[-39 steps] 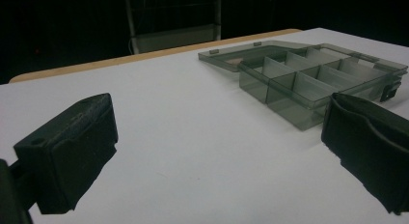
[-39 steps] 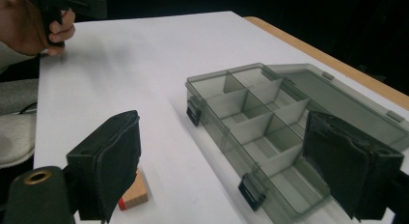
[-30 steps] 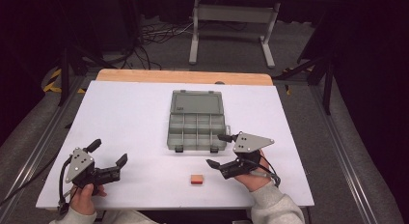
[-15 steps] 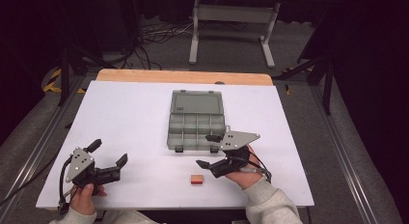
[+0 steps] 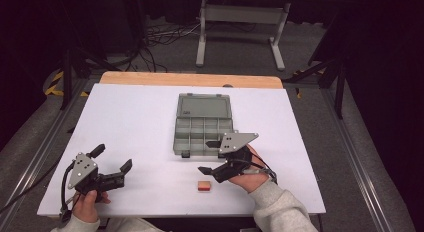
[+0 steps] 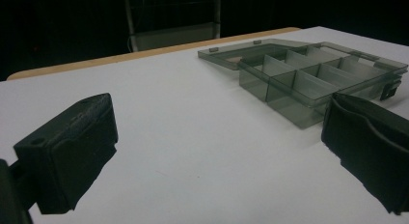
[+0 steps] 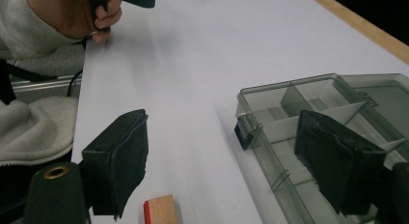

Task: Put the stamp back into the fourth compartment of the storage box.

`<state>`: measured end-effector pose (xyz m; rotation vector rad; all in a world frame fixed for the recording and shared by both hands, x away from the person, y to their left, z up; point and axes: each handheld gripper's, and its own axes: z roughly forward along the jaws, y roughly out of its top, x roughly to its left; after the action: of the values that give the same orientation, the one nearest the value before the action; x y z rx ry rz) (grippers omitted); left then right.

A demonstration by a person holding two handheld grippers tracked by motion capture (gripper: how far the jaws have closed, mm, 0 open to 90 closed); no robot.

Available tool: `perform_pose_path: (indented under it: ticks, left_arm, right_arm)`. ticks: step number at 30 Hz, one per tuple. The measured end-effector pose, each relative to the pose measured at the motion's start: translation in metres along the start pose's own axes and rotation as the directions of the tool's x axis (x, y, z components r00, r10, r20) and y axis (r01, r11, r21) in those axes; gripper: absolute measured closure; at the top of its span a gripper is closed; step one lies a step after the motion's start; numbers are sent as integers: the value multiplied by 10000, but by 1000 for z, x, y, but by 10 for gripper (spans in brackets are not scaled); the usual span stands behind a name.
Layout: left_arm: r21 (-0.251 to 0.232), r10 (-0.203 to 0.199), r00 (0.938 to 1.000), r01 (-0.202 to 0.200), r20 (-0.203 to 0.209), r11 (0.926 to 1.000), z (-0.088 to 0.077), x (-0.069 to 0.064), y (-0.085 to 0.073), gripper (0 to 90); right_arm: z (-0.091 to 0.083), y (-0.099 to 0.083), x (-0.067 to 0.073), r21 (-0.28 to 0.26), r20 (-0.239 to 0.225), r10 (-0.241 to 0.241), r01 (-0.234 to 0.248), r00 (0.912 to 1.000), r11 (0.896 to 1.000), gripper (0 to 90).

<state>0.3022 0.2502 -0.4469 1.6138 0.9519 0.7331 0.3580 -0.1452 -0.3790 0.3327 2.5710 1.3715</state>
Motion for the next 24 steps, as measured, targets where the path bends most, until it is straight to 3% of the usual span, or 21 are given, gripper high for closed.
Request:
perform_pose_path:
  ticks: [7, 14, 24]
  left_arm:
    - [-2, 20, 10000, -20, -3, 10000, 0, 0, 0, 1]
    - [2, 24, 10000, -24, 11, 10000, 0, 0, 0, 1]
    - [-13, 21, 10000, -21, 23, 10000, 0, 0, 0, 1]
  right_arm:
    - [5, 4, 1, 610, -128, -250, 258, 9996, 9978, 207]
    - [8, 2, 1, 1139, -461, -208, 260, 9987, 9932, 247]
    - [17, 0, 2, 2135, -931, -193, 389, 9955, 9762, 270]
